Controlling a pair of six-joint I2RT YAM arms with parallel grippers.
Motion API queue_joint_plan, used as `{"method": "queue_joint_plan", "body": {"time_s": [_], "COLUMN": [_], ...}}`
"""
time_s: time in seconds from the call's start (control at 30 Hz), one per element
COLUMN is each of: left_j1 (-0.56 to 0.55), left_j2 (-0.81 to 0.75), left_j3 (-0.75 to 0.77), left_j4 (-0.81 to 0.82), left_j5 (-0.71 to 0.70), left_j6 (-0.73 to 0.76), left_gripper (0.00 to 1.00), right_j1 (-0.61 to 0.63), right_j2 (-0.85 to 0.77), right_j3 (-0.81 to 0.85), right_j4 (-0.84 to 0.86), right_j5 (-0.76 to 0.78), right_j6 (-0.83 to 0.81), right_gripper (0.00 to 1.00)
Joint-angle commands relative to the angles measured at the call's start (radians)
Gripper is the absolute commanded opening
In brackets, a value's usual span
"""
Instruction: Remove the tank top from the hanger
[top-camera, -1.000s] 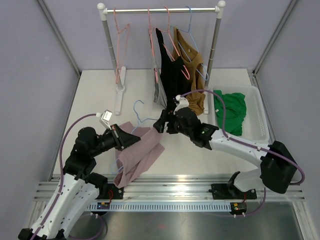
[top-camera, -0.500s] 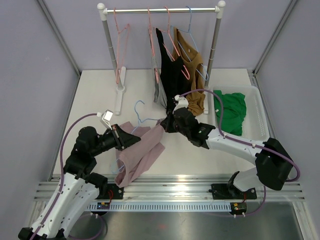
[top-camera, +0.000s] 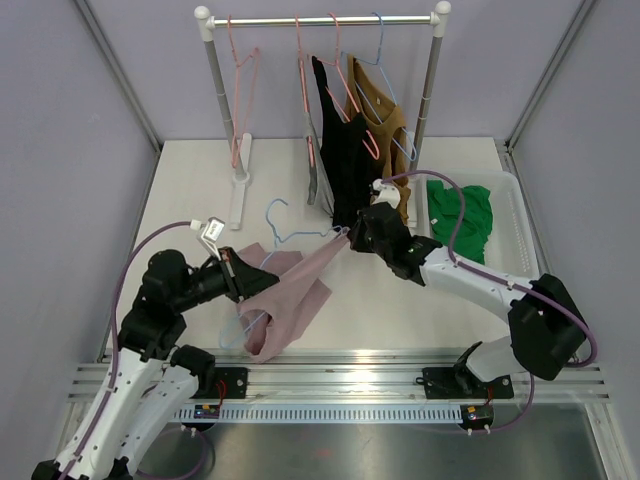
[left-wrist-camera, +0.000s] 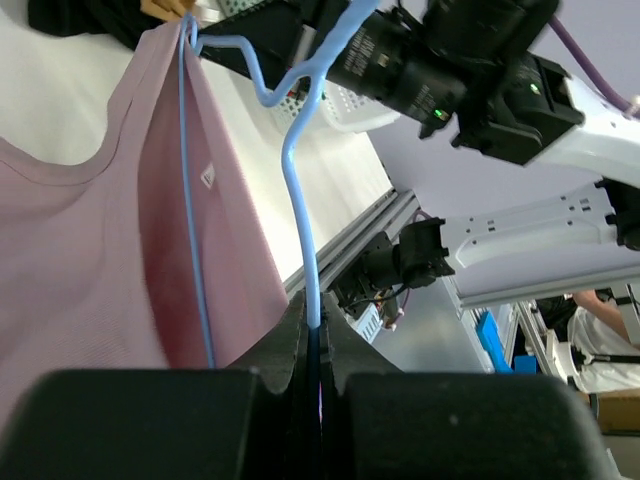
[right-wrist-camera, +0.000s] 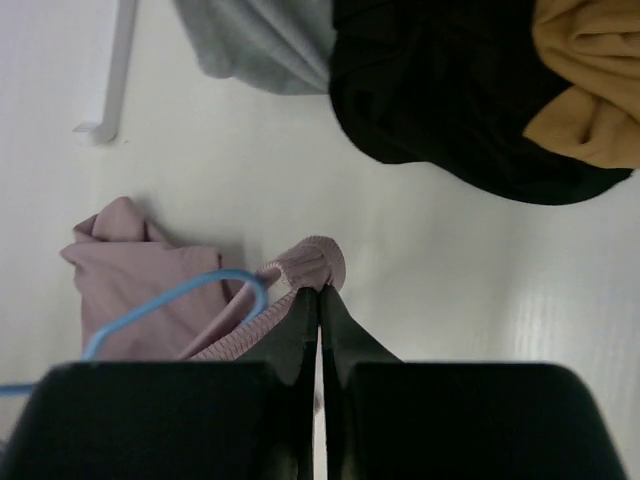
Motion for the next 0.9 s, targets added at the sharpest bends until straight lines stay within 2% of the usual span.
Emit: {"method": "queue_joint_plan", "body": {"time_s": [0.0, 0.07, 0.17, 0.2, 0.3, 0.4, 0.43, 0.53, 0.57, 0.6, 0.63, 0.67, 0.7, 0.77, 0.8, 0.87], "left_j1": [-0.006, -0.006, -0.006, -0.006, -0.01, -0.025, -0.038, -0.088, -0.108, -0.152, -0.173, -0.186, -0.2, -0.213, -0.219, -0.219], "left_j2": [-0.022, -0.025, -0.036, -0.048, -0.053, -0.028, -0.004, 0.102, 0.133, 0.163, 0.2, 0.24, 0.252, 0.251, 0.251, 0.272], "left_j3": [0.076, 0.082, 0.082, 0.08, 0.088, 0.105, 0.105, 0.142, 0.201, 0.249, 0.289, 0.344, 0.347, 0.308, 0.253, 0.208], "left_j4": [0.021, 0.05, 0.17, 0.227, 0.436, 0.629, 0.737, 0.882, 0.875, 0.825, 0.791, 0.777, 0.812, 0.937, 1.097, 1.227], "left_j5": [0.107, 0.118, 0.107, 0.093, 0.014, -0.066, -0.084, -0.121, -0.158, -0.181, -0.218, -0.315, -0.372, -0.454, -0.509, -0.551], "left_j6": [0.037, 0.03, -0.013, -0.042, -0.049, 0.0, 0.016, 0.144, 0.193, 0.303, 0.348, 0.378, 0.399, 0.415, 0.422, 0.416], "left_gripper": [0.0, 0.0, 0.0, 0.0, 0.0, 0.0, 0.0, 0.0, 0.01, 0.0, 0.0, 0.0, 0.0, 0.0, 0.0, 0.0], "right_j1": [-0.046, -0.046, -0.046, -0.046, -0.046, -0.046, -0.046, -0.046, -0.044, -0.044, -0.044, -0.044, -0.044, -0.044, -0.044, -0.044], "right_j2": [-0.031, -0.056, -0.138, -0.165, -0.284, -0.408, -0.438, -0.566, -0.586, -0.605, -0.641, -0.665, -0.689, -0.755, -0.769, -0.78], "right_j3": [0.001, -0.006, -0.069, -0.085, -0.129, -0.138, -0.135, -0.089, -0.059, -0.037, -0.016, 0.013, 0.024, 0.039, 0.043, 0.047], "right_j4": [-0.044, -0.035, 0.012, 0.057, 0.103, 0.076, 0.056, -0.085, -0.157, -0.2, -0.252, -0.336, -0.375, -0.438, -0.449, -0.438], "right_j5": [0.072, 0.045, -0.121, -0.23, -0.43, -0.566, -0.593, -0.696, -0.753, -0.777, -0.781, -0.752, -0.727, -0.706, -0.719, -0.793], "right_j6": [-0.039, -0.043, -0.056, -0.057, -0.054, -0.054, -0.057, -0.088, -0.103, -0.118, -0.132, -0.149, -0.161, -0.177, -0.188, -0.186], "right_gripper": [0.0, 0.0, 0.0, 0.0, 0.0, 0.0, 0.0, 0.0, 0.0, 0.0, 0.0, 0.0, 0.0, 0.0, 0.0, 0.0]}}
